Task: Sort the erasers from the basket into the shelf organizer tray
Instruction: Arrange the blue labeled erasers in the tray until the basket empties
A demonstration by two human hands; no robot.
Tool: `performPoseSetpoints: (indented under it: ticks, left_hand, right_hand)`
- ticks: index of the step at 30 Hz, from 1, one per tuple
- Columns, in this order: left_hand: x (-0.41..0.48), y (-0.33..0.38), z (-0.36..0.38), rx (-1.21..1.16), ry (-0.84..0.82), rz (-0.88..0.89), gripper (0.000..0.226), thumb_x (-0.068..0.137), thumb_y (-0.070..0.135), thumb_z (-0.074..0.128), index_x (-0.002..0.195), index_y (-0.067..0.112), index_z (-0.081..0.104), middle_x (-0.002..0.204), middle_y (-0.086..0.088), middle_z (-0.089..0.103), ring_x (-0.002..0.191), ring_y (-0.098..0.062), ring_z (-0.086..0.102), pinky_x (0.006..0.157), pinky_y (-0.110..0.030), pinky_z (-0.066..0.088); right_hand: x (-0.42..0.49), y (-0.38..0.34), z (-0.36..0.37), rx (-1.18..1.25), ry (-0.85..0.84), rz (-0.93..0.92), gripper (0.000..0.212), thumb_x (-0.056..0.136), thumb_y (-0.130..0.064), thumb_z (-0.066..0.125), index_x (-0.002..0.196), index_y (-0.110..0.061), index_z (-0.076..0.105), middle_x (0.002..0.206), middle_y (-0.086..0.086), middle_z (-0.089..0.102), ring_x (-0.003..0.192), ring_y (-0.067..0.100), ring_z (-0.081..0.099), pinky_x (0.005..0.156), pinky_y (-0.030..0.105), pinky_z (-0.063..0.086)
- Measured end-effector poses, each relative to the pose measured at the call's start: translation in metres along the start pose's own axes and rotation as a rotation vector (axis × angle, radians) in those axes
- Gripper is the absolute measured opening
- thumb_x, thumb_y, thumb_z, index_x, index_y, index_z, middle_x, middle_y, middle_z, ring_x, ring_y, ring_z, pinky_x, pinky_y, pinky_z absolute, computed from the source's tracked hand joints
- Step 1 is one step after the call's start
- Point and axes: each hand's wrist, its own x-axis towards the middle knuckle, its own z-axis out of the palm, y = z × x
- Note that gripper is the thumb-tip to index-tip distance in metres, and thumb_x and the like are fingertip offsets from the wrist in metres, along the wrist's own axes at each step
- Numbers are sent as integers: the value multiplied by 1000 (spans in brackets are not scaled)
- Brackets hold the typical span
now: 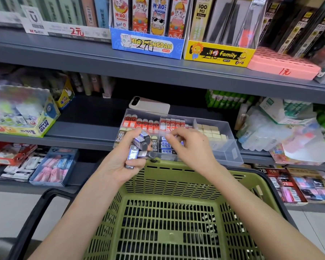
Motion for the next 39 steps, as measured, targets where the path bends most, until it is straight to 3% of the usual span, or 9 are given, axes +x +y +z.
performPoseSetpoints:
  ticks: [3,7,10,13,15,21,28,33,39]
  left_hand:
    - [1,-2,3,108,-19,13,35,64,31,70,84,5,58,59,-4,56,31,-3,36,22,-12,22]
    - [2,-3,5,231,-79,67,56,66,33,69,113,8,51,68,-7,55,32,-4,39,23,-12,23]
    - [0,-1,2,332,-81,126,37,65,33,71,90,8,60,64,-4,58,36,-5,40,26,-11,22]
    - [-2,0,5,429,-75,138,28,66,35,71,84,13,68,61,-2,59,37,-5,42,27,-11,22]
    - [-2,-2,10,466,-67,130,21,68,36,69,76,17,73,58,1,57,37,-5,42,28,-11,23]
    - [-1,-2,25,427,-57,158,30,70,33,66,90,12,70,61,0,58,37,-4,40,28,-12,22]
    - [-2,6,15,445,-6,189,23,69,35,69,79,16,75,73,-9,60,43,-9,44,28,-13,24]
    - [-3,13,-1,435,62,197,30,64,37,71,80,11,70,91,-20,58,47,-10,42,29,-15,24]
    - [-2,14,-7,422,65,187,25,65,37,72,72,13,73,90,-20,59,40,-7,43,29,-14,25]
  right_hand:
    - [-3,-25,-6,388,-69,7,19,83,-50,56,75,-35,63,62,-16,60,58,-2,49,59,20,36]
    - [0,-36,-8,620,-153,128,7,81,-26,70,79,-20,67,73,3,65,62,4,51,61,22,42]
    - [0,-32,-13,664,-141,200,11,86,-23,66,75,-26,66,73,-11,63,65,4,53,63,21,44]
    - [0,-28,-13,415,-88,127,19,94,-28,51,76,-32,56,69,-7,61,64,15,59,60,31,47]
    - [1,-30,-12,440,-51,121,17,96,-28,48,81,-25,54,64,-7,57,55,12,58,52,24,43]
    - [2,-29,-11,935,-86,288,10,85,-10,65,95,-8,65,63,-6,61,51,5,47,48,16,38]
    - [25,-2,-26,1431,-129,462,12,95,-5,46,85,-4,53,88,17,67,91,33,69,79,35,57]
    - [36,19,-20,754,-163,466,16,88,-3,61,85,-10,46,69,15,63,49,14,61,47,22,46]
    - [44,26,1,167,-197,328,19,84,-16,68,78,2,71,76,11,70,64,12,59,59,19,45]
